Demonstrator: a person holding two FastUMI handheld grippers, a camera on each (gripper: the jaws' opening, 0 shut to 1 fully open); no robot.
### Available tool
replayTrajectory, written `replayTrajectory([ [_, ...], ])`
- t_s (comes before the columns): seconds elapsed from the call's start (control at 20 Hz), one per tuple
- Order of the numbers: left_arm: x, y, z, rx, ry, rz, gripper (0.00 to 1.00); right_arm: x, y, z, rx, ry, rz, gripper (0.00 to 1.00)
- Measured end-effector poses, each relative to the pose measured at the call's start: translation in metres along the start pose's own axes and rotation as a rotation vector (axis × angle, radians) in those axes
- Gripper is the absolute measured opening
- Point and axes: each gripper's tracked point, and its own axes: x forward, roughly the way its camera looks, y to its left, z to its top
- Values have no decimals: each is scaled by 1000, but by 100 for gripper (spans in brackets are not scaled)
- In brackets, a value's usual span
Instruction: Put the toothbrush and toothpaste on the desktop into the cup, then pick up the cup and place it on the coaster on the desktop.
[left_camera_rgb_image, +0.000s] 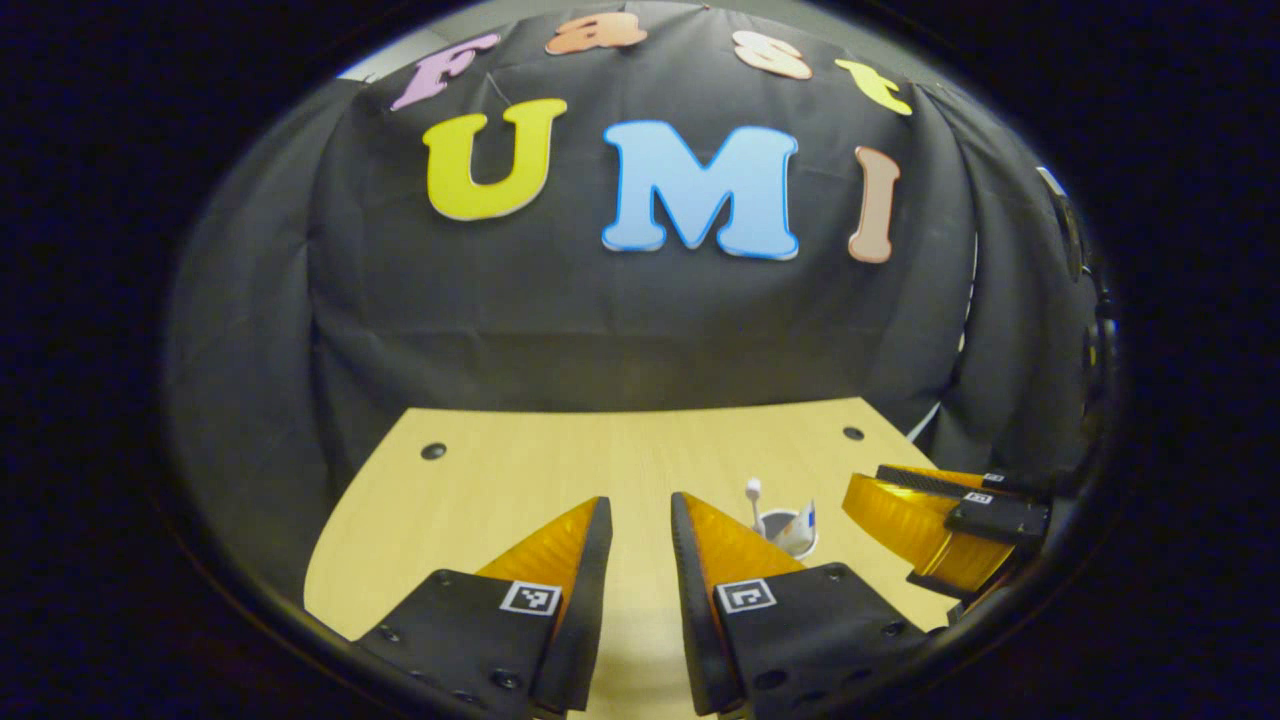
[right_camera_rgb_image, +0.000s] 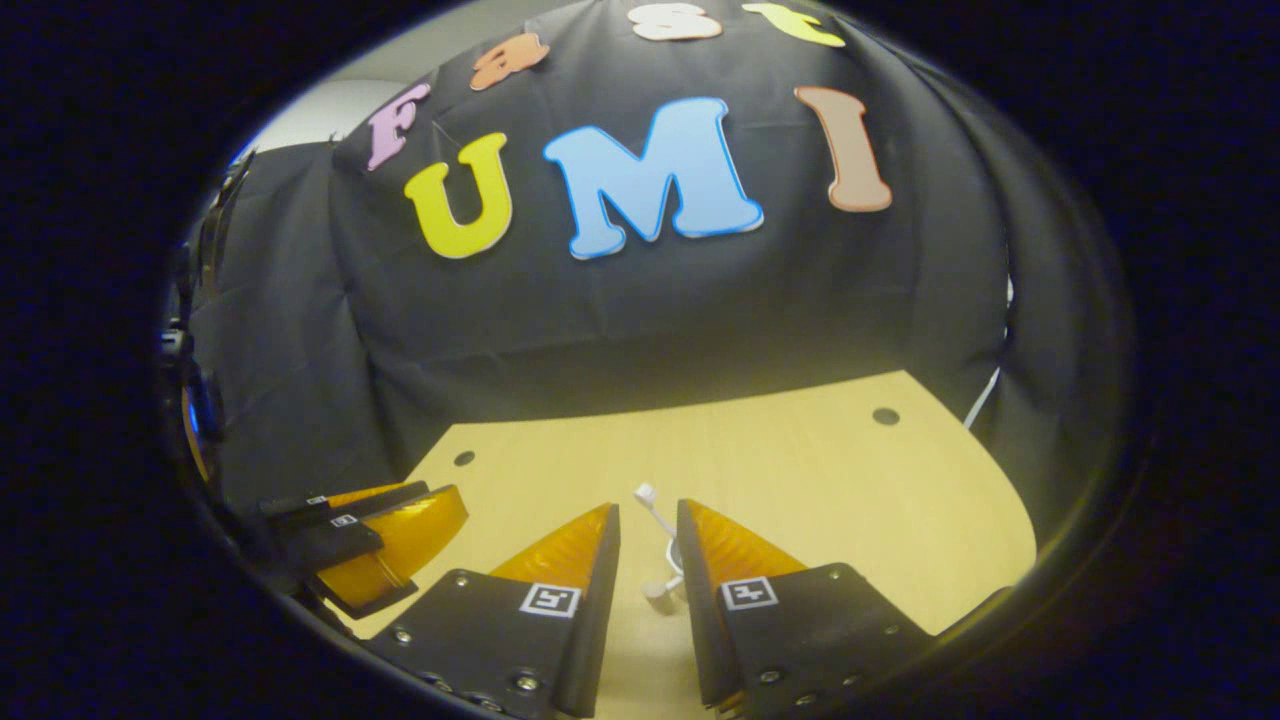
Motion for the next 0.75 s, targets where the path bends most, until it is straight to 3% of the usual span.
replayTrajectory([
  [0.4, -48, 18, 100, 32, -297, 98, 41, 3, 4, 58, 0, -227, -43, 36],
  [0.75, -60, 25, 101, 13, -310, 100, 42, -3, 0, 61, 12, -246, -80, 36],
])
